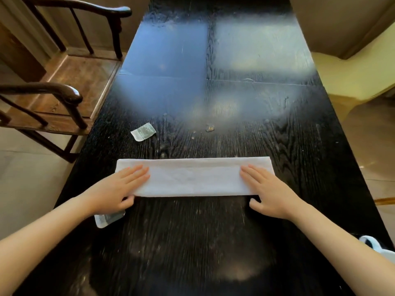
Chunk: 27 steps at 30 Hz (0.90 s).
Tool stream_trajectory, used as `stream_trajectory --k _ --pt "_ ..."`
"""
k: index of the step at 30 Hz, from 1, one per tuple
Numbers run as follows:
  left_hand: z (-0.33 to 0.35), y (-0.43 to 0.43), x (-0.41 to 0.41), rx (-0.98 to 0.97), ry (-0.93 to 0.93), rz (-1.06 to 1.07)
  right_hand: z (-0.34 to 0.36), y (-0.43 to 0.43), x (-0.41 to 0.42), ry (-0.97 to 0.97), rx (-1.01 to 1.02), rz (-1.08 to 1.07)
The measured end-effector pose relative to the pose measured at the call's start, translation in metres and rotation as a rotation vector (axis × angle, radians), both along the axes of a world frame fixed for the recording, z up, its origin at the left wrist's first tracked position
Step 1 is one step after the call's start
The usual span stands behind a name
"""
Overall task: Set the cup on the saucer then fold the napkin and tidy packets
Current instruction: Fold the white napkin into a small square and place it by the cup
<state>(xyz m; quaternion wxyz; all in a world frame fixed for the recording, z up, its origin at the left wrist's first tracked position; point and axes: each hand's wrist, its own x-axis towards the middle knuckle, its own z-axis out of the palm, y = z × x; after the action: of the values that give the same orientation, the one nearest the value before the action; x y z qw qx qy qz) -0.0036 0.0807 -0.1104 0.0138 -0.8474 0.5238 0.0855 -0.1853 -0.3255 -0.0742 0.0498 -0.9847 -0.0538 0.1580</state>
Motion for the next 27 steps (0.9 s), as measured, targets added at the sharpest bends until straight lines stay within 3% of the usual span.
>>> stream_trajectory --k 4,9,13,17,20,25,27 --pt "-0.002 0.003 -0.005 0.0 -0.089 0.002 -0.001 0.002 -0.003 -0.076 0.019 -0.158" --pt "0.012 -0.002 0.0 -0.43 0.145 0.437 -0.009 -0.017 -0.003 -0.274 0.228 -0.279" --pt "0.048 -0.008 0.013 -0.69 0.414 0.8 0.013 -0.039 0.01 -0.36 0.602 -0.687" --pt "0.066 -0.022 0.017 -0.975 0.767 1.001 0.041 -0.054 0.014 -0.239 1.226 -1.005" --pt "0.06 -0.031 0.013 -0.934 0.781 1.106 0.042 -0.052 0.014 -0.203 1.156 -1.052" --pt "0.036 -0.042 -0.004 -0.726 0.495 1.154 0.015 -0.052 0.015 -0.216 0.724 -1.083" --pt "0.03 -0.046 -0.012 -0.639 0.399 1.145 0.007 -0.049 0.013 -0.202 0.638 -1.096"
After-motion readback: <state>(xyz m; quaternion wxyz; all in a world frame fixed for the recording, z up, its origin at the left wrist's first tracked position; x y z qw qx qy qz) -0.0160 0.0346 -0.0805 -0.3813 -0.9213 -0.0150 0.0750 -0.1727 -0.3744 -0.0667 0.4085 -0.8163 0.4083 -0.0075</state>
